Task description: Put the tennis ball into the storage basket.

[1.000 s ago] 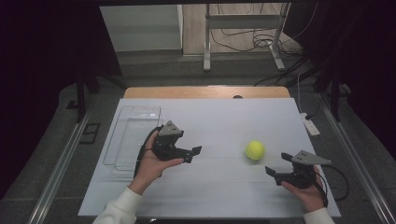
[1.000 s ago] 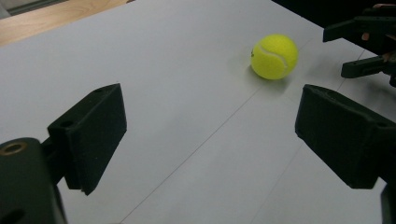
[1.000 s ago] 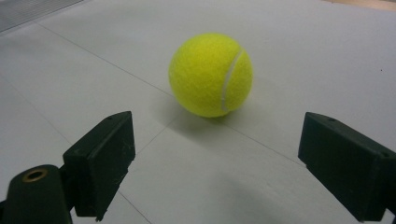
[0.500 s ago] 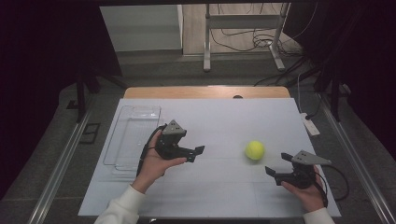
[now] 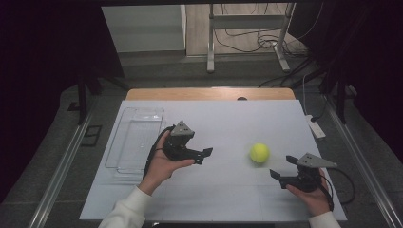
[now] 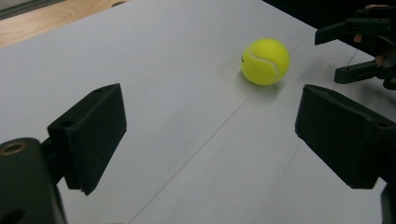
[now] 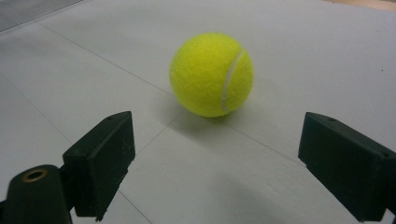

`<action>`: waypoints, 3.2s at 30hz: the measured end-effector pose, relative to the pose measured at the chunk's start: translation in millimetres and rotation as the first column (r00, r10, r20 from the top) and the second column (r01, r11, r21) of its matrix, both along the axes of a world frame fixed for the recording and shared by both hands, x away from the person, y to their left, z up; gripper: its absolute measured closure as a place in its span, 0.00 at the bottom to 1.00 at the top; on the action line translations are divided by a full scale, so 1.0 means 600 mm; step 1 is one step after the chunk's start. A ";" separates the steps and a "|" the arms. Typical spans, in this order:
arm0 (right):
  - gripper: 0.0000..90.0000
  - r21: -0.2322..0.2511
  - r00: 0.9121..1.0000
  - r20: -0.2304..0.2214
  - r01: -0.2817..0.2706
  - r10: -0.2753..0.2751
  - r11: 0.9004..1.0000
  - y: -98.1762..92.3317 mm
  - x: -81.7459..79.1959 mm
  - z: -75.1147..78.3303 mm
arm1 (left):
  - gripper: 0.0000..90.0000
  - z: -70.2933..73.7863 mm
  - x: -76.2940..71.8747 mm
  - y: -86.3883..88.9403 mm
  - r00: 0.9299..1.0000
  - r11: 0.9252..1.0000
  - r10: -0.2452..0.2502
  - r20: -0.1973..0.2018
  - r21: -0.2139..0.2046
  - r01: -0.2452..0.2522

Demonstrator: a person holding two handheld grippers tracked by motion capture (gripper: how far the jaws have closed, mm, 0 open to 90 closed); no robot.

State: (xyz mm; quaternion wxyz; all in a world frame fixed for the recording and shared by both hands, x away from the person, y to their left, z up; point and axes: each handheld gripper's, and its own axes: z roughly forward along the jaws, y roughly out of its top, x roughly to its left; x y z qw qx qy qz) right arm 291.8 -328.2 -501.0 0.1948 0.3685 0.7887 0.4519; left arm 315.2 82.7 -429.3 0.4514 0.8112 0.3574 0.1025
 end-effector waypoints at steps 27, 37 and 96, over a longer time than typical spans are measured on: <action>0.13 0.004 1.000 0.004 0.001 -0.001 1.000 0.001 -0.004 0.003 | 0.12 0.009 0.035 -0.046 1.000 1.000 -0.030 -0.008 0.009 0.030; 0.13 0.004 1.000 0.006 0.002 -0.002 1.000 0.001 -0.004 0.004 | 0.12 0.013 0.046 -0.064 0.999 0.999 -0.045 -0.015 0.015 0.046; 0.13 -0.006 1.000 0.000 -0.006 0.006 1.000 0.000 -0.002 0.000 | 0.12 0.001 0.092 -0.157 0.993 0.992 -0.111 -0.039 0.047 0.113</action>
